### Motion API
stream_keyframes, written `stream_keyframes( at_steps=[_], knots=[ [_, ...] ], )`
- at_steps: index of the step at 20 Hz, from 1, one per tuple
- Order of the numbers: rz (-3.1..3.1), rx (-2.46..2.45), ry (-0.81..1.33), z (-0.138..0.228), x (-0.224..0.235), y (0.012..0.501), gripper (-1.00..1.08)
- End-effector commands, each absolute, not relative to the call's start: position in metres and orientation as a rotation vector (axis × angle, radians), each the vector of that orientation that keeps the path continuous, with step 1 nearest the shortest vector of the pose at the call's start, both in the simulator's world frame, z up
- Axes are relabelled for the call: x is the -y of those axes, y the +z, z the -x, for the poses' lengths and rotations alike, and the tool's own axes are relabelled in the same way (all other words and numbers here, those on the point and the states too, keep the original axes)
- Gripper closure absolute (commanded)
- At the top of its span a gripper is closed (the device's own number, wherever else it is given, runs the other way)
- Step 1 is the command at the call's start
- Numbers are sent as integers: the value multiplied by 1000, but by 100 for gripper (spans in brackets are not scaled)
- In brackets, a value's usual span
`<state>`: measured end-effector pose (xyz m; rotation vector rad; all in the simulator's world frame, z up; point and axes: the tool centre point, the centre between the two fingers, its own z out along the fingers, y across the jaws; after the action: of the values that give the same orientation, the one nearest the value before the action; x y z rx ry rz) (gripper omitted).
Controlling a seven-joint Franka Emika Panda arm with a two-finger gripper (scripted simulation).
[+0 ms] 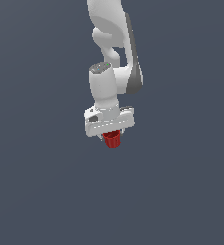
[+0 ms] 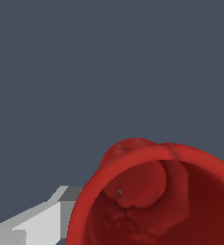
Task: Pick up the object and move it to a goal position.
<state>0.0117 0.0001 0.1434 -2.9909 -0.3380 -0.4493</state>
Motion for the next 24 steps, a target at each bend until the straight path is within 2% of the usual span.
stream_keyframes(
  at_steps=[1,24],
  knots=[
    [2970,364,-498,-19,8,155,108],
    [2748,569,-867,-66,75,251,108]
  ],
)
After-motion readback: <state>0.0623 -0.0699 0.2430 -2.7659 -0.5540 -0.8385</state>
